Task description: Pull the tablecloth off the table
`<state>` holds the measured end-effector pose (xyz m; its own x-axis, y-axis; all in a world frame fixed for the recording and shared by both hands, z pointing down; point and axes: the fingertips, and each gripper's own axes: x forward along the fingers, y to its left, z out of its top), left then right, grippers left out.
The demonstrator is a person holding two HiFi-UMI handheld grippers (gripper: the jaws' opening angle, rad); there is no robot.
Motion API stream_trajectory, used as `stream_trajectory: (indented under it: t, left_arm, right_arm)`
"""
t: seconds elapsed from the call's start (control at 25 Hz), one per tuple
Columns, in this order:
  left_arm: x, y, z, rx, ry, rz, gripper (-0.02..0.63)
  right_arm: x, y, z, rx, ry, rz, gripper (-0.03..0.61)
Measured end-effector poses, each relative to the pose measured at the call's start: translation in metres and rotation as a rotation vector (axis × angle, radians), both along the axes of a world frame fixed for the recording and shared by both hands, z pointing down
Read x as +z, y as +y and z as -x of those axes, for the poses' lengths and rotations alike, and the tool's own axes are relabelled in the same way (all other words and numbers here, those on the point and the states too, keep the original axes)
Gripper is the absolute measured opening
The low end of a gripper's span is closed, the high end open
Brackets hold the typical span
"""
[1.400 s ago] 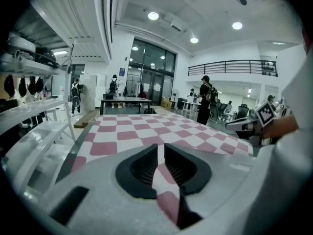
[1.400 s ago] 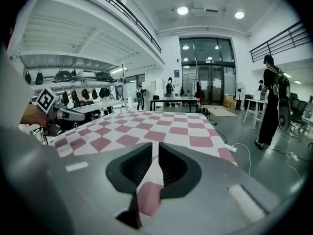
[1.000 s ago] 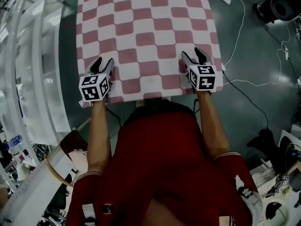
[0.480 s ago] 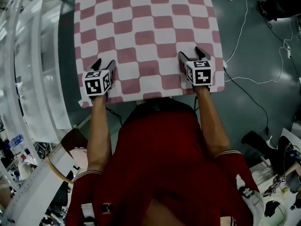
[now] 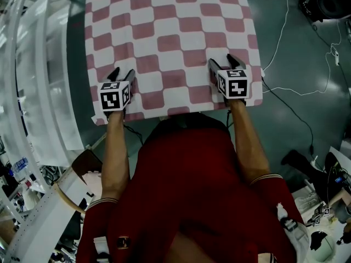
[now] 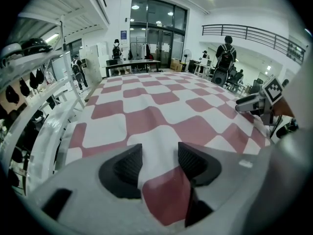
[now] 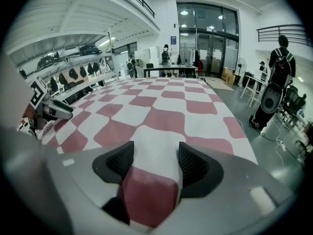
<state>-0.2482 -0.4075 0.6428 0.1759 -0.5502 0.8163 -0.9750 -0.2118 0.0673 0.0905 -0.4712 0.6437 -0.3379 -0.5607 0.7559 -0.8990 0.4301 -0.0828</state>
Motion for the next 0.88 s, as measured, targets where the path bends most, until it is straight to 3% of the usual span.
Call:
stream_trajectory:
  t: [0.16, 0.36, 0.68, 0.88]
  left_arm:
    - [0.000, 0.000, -0.002, 0.019, 0.002, -0.006, 0.210]
    - [-0.001, 0.000, -0.005, 0.039, 0.005, -0.009, 0.178]
    - [-0.005, -0.001, -0.012, 0.058, 0.027, -0.014, 0.104]
    - [-0.008, 0.000, -0.022, 0.081, 0.043, -0.010, 0.028]
  right_arm:
    - [-0.001, 0.005, 0.009, -0.011, -0.005, -0.005, 0.209]
    - [-0.002, 0.006, 0.013, -0.008, -0.012, -0.002, 0.165]
    - [-0.006, 0.011, 0.027, -0.038, 0.013, -0.004, 0.017]
    - [-0.009, 0.014, 0.028, -0.033, 0.012, 0.000, 0.008]
